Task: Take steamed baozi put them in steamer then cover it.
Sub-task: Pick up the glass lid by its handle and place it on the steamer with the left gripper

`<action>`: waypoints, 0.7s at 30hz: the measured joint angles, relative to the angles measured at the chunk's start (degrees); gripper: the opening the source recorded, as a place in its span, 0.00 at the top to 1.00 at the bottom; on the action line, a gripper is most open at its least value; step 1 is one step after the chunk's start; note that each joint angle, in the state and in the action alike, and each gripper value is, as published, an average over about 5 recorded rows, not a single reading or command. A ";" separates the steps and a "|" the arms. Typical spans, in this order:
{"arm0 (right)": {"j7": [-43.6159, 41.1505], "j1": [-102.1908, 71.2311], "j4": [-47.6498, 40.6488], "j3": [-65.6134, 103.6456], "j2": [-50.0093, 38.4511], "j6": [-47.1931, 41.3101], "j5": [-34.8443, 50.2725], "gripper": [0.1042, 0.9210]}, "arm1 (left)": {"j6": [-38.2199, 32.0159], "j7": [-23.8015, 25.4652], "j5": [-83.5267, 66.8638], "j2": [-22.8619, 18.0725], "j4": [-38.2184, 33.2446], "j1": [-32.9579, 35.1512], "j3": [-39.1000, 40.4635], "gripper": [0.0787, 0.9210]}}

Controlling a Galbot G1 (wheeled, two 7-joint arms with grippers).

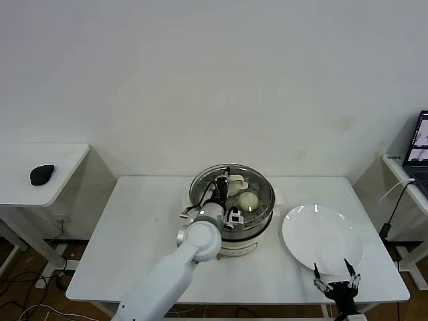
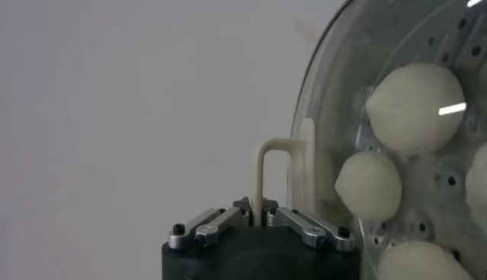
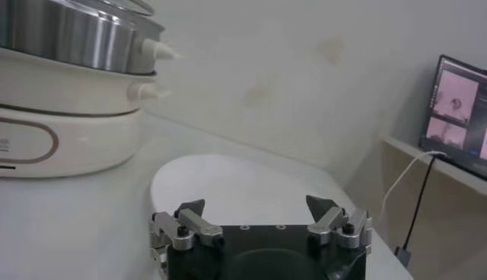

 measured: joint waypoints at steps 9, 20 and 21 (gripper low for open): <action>-0.04 0.11 -0.51 -0.20 -0.15 0.11 -0.13 0.12 | -0.11 -0.21 0.84 -1.45 1.39 0.26 -0.05 0.92; -0.14 0.25 -0.89 -0.50 -0.28 0.14 -0.22 0.12 | -0.52 -0.58 1.60 -1.83 1.80 1.24 -0.66 0.92; -0.15 0.27 -0.92 -0.55 -0.29 0.14 -0.24 0.12 | -0.56 -0.61 1.67 -1.90 1.80 1.33 -0.70 0.92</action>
